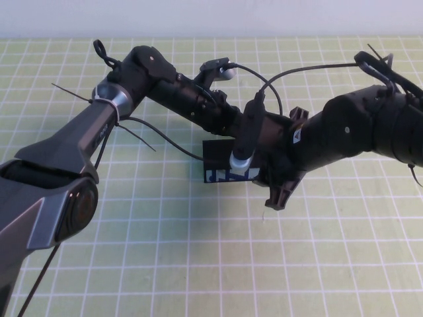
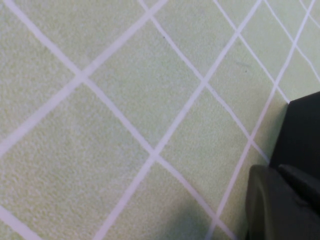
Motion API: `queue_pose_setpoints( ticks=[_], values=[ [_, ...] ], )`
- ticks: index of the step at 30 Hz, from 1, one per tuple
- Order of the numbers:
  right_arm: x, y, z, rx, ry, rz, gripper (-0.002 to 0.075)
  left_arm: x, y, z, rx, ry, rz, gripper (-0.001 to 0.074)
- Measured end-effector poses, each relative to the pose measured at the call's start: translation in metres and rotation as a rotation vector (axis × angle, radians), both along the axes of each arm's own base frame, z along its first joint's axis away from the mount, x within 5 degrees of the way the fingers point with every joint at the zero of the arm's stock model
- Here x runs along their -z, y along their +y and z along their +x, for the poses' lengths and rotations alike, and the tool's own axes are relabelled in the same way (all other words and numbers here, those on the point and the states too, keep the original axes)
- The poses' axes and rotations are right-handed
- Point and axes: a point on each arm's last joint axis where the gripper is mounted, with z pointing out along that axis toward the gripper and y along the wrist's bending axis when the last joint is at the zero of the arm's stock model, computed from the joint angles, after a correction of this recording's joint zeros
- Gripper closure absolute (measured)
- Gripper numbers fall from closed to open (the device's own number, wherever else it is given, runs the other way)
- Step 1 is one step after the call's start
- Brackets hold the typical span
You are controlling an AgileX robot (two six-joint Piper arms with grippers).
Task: Take glasses out of glasses case
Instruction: Pick up the glasses from the glasses case
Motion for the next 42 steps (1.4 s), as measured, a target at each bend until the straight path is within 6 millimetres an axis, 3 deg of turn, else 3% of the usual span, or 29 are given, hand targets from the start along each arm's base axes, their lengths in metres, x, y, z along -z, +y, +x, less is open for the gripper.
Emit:
queue_pose_setpoints(
  ticks=[11, 42],
  values=[
    [0.026, 0.005, 0.017, -0.037, -0.093, -0.058, 0.0405, 0.0, 0.0, 0.0, 0.001, 0.001, 0.0, 0.0739],
    [0.053, 0.006, 0.04, -0.085, -0.237, -0.091, 0.0429, 0.0, 0.0, 0.001, -0.008, -0.008, -0.003, 0.0739]
  ],
)
